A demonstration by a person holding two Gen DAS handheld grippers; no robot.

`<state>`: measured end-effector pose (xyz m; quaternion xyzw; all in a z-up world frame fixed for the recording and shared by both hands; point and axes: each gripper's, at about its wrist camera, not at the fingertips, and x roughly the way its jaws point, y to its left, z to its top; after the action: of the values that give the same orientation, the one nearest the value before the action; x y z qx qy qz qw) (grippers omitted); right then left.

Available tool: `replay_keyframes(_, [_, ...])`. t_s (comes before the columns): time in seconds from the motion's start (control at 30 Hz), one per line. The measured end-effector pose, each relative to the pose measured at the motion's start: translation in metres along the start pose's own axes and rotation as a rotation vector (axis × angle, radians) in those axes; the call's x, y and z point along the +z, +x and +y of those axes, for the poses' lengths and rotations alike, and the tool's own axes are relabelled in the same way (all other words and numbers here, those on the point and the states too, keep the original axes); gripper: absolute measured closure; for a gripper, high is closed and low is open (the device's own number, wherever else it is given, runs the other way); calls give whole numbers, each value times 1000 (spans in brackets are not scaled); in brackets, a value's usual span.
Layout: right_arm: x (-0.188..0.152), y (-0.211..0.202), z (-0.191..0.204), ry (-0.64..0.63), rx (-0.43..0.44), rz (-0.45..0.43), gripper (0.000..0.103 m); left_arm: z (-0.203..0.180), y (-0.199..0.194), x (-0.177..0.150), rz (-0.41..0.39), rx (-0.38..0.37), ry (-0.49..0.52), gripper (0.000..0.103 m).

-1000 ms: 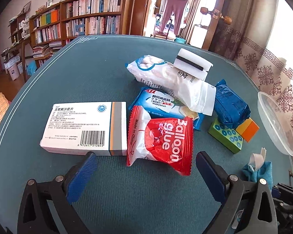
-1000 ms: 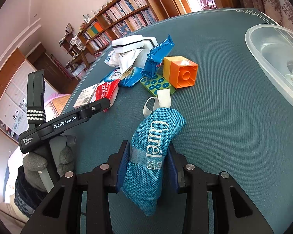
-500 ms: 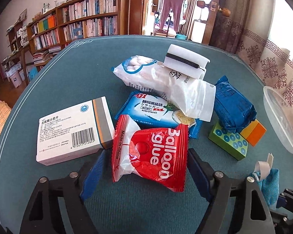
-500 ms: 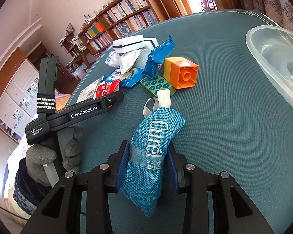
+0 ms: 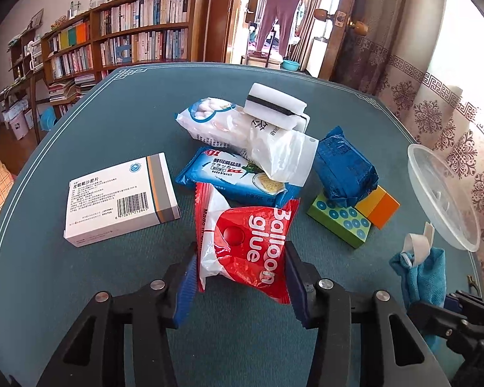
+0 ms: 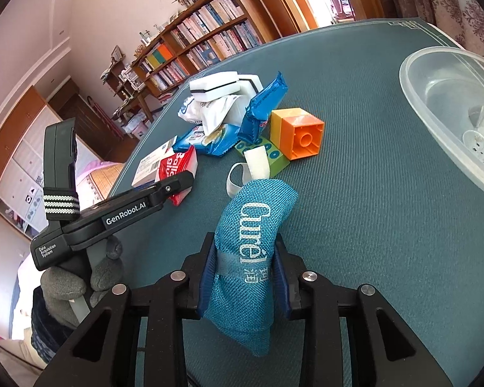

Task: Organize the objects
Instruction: 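Lower the pouch into the clear bowl and open the right gripper while the left carries the glue packet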

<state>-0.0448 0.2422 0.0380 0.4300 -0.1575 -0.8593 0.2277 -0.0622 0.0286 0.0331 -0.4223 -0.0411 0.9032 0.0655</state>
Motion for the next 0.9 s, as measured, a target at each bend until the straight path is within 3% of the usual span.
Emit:
replay_keyframes(0.33, [21, -41, -26, 59, -47, -125, 69, -25, -10, -4, -15, -29, 52, 52])
replay_keyframes(0.7, [45, -106, -100, 219, -235, -322, 69, -61, -15, -6, -19, -81, 132, 52])
replay_keyframes(0.9, [55, -119, -138, 277, -331, -364, 69, -80, -14, -5, -17, -97, 163, 52])
